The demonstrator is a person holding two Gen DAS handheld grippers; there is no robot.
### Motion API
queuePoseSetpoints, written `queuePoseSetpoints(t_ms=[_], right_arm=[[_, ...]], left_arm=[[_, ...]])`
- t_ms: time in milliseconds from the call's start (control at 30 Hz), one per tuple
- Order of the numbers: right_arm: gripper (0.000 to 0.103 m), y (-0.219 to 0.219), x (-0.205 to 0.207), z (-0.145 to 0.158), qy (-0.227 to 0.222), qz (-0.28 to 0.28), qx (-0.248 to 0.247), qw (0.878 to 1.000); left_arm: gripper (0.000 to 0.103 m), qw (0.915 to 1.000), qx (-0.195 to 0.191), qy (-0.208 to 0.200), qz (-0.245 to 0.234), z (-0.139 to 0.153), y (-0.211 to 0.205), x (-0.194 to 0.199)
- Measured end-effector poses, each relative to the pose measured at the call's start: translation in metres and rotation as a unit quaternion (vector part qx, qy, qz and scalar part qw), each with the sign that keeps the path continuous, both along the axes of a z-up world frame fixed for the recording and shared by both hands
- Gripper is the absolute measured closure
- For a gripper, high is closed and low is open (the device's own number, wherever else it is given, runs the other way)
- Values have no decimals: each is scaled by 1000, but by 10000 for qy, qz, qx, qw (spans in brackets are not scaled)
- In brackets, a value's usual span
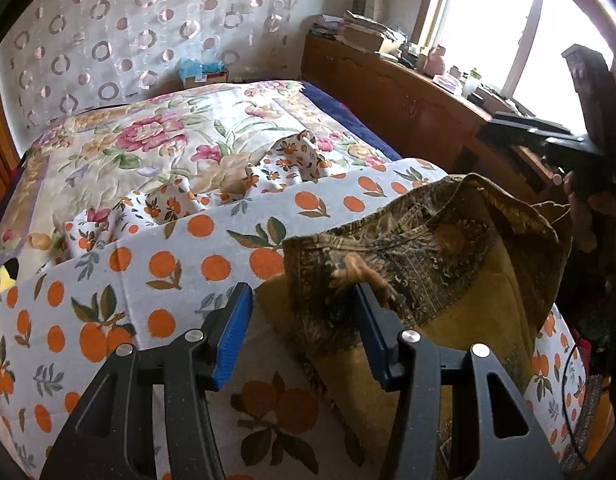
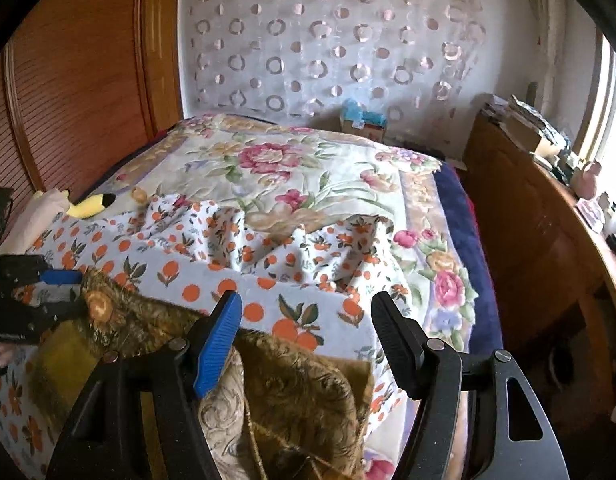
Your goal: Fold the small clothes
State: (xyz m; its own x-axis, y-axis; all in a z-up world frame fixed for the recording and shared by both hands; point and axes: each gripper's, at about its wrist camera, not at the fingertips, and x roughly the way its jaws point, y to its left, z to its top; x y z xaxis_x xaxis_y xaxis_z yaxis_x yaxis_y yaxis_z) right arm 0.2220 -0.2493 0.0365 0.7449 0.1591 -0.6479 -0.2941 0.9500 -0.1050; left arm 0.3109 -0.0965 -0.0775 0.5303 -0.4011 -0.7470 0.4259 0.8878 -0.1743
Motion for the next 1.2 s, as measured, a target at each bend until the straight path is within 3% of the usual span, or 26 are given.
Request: queuePoseSetpoints(t_ms=[167, 300, 333, 467, 600, 667, 767, 867, 967, 1033, 1133, 1167, 1200], right_arm=[[34, -7, -32, 2, -112, 99, 190, 9997], [36, -17, -67, -10, 51, 150, 188, 9997], [42, -18, -77, -13, 79, 153, 163, 9997], [50, -24, -109, -16, 167, 185, 198, 9995], [74, -23, -124, -20, 296, 386, 208, 9986], [76, -20, -120, -27, 407, 384, 83, 9984], [96, -19, -106, -30, 479, 338, -54, 9983], [97, -27, -97, -19, 262, 334, 187, 9989], [98, -51, -93, -5, -39, -150, 719, 9973], [98, -59, -90, -2, -128, -437, 716, 9964], [98, -56, -86, -10, 95, -620, 516, 9967], [94, -53, -85, -11, 127, -708, 399, 9966], [83, -54, -85, -12, 161, -765, 359, 9963]], left_arm=[[58, 9999, 99, -52, -25, -3, -6, 5], [60, 9994, 322, -124, 40, -6, -6, 5], [60, 9994, 335, -114, 44, -7, -5, 5], [60, 9994, 331, -55, 84, -11, -2, 5], [60, 9992, 368, -71, 102, -11, -1, 4], [61, 9991, 407, -91, 112, -11, -1, 4], [72, 9990, 439, -48, 78, -13, -1, 4], [81, 9988, 476, -53, 97, -13, -2, 4], [81, 9986, 483, -96, 170, -12, 0, 4], [81, 9987, 466, -100, 194, -10, 1, 4], [81, 9985, 465, -168, 245, -6, 3, 2], [81, 9985, 442, -180, 264, -4, 4, 2], [81, 9986, 385, -205, 284, -2, 6, 0]])
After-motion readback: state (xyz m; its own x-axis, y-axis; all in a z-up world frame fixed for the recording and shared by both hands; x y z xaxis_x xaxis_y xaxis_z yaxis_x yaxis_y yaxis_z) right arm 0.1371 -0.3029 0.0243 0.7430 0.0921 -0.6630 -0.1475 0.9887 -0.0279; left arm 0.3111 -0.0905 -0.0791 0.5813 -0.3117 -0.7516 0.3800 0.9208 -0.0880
